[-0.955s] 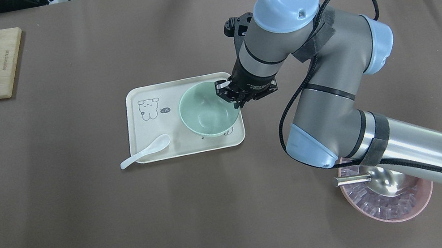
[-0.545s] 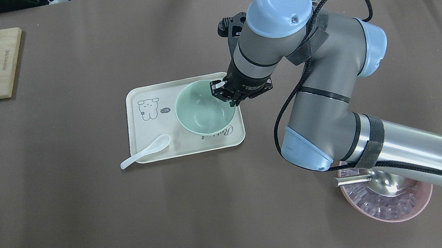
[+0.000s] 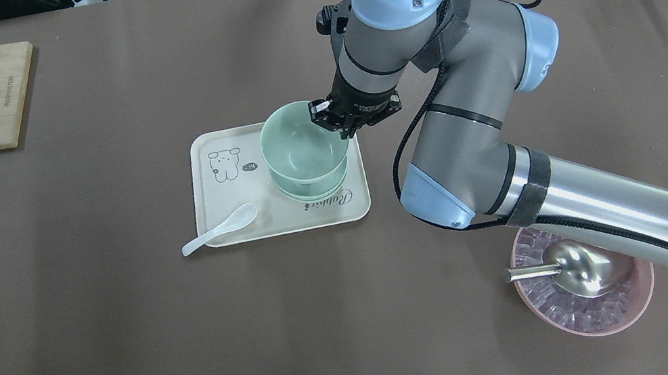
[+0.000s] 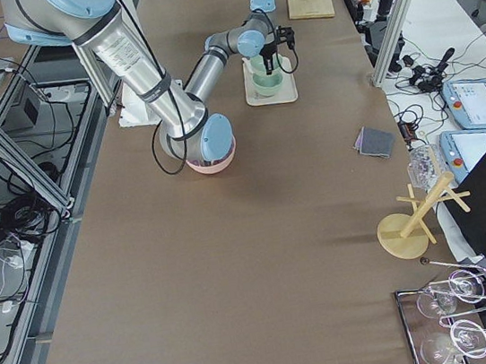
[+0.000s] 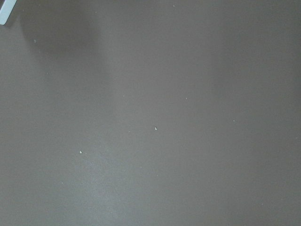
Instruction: Stack green bowls together
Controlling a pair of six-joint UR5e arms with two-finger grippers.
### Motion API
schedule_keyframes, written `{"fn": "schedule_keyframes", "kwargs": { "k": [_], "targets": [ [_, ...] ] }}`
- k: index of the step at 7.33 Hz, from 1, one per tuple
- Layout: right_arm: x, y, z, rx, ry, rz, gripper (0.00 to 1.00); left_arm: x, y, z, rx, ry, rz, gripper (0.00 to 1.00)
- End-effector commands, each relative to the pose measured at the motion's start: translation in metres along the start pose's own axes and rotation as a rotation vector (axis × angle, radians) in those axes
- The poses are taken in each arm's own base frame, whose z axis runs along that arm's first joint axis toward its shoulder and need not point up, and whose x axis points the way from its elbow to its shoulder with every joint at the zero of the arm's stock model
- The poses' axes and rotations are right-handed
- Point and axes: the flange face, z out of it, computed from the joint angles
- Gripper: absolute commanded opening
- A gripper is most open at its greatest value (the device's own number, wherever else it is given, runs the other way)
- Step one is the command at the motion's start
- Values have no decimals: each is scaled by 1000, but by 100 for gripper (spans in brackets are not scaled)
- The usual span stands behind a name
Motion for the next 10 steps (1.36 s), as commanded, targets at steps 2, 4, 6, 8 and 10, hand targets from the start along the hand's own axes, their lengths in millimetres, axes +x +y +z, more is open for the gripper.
{"fn": "schedule_keyframes", "kwargs": {
  "k": [2,4,6,8,10],
  "targets": [
    [4,-7,17,-24,26,14,0,-4,5,1,1,1,-8,99],
    [4,-10,24,-31,38,20,0,-5,6,2,-3,2,-10,99],
    [-1,-7,28,-37,38,22,0,-6,8,3,-5,2,-11,99],
    [-3,-4,35,-48,45,21,0,-6,8,3,-5,2,-11,99],
    [-9,-6,39,-51,49,18,0,-6,8,3,-5,2,-10,99]
  ]
}}
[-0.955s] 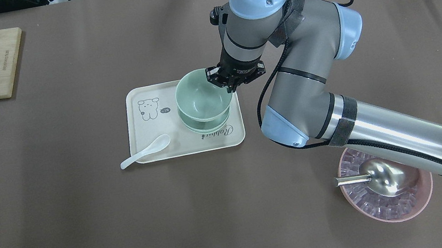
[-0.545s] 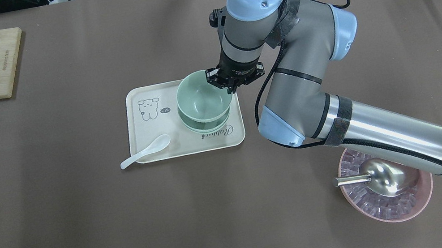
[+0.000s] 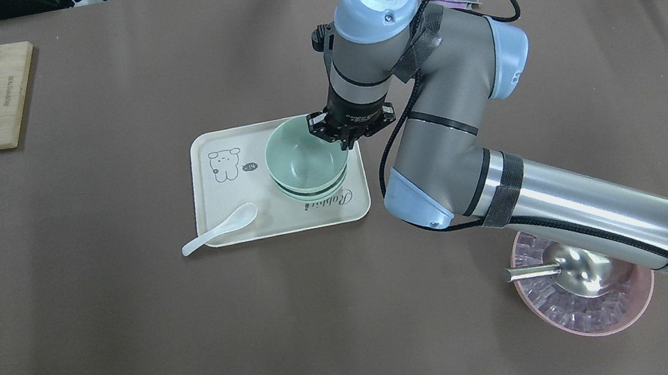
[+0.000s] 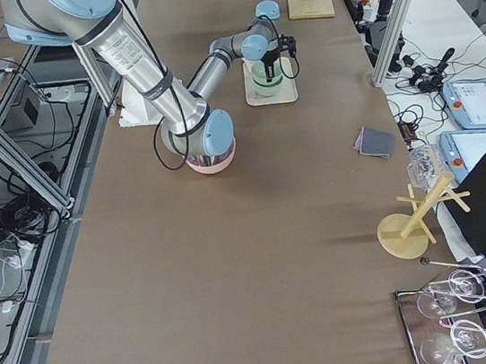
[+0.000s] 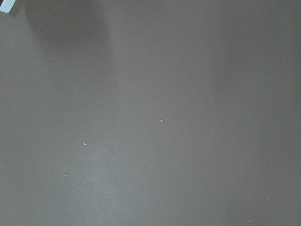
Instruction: Stack green bowls together
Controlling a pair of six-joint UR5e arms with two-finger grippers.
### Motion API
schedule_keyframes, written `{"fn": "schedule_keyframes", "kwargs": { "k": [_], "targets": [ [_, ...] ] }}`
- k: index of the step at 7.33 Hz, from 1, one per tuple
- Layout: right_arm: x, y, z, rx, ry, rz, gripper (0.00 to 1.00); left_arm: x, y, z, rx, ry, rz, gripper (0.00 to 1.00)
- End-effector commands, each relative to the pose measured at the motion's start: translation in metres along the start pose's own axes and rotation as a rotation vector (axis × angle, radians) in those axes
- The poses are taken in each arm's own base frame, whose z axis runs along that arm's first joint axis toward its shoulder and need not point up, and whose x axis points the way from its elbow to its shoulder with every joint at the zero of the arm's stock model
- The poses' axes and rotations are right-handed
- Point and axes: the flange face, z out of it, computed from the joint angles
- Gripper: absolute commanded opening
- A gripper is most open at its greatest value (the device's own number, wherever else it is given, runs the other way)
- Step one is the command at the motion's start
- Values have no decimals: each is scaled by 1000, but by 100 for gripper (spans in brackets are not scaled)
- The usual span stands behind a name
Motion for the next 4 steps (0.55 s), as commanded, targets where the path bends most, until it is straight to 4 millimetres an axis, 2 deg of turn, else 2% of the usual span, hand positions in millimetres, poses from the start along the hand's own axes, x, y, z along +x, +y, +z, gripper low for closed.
{"fn": "schedule_keyframes", "kwargs": {
  "k": [1,4],
  "targets": [
    [-6,-5,6,-6,9,4,0,0,0,0,-1,1,0,99],
    [-4,-3,13,-14,19,1,0,0,0,0,0,1,1,99]
  ]
}}
